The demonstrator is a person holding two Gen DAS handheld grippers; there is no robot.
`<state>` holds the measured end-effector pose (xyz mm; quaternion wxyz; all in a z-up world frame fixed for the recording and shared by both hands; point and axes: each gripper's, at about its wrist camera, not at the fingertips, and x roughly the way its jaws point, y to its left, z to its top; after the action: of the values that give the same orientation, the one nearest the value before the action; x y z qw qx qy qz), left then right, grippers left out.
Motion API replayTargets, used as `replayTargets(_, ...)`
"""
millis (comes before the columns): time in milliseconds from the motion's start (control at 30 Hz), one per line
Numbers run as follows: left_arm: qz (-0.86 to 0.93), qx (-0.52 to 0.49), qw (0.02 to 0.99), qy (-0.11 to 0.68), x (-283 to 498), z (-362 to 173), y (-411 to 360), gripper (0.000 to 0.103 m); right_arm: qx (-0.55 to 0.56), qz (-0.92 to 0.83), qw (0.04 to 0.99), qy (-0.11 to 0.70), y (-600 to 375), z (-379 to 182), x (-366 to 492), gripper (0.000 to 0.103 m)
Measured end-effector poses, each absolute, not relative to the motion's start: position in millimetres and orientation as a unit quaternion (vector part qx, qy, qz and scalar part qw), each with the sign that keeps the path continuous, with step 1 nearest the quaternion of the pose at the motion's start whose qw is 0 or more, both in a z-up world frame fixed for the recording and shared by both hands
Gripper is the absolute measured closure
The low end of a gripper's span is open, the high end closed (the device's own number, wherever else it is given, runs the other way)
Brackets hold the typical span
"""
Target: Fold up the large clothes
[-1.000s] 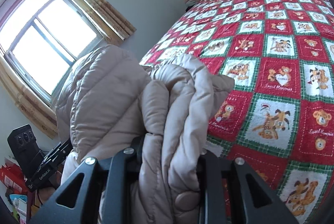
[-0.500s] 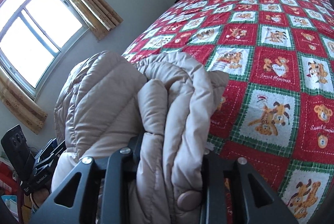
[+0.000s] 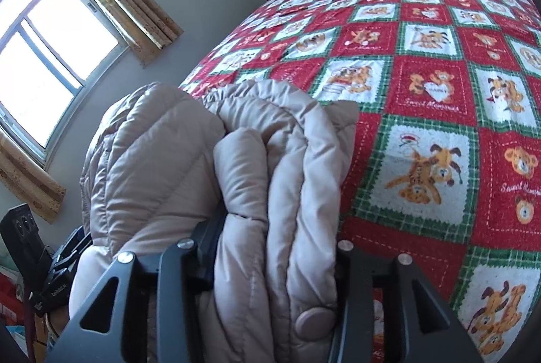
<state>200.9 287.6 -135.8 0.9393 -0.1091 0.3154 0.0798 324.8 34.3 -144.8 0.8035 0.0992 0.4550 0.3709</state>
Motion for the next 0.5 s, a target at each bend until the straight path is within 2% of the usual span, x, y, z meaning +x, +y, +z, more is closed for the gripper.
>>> replayTargets(500, 0.098, -0.112, 0.934, 0.324, 203.6, -138.6, 288.0, 0.002, 0.071, 0.352, 0.811, 0.462, 39.8, -152.0, 330.0, 0.049)
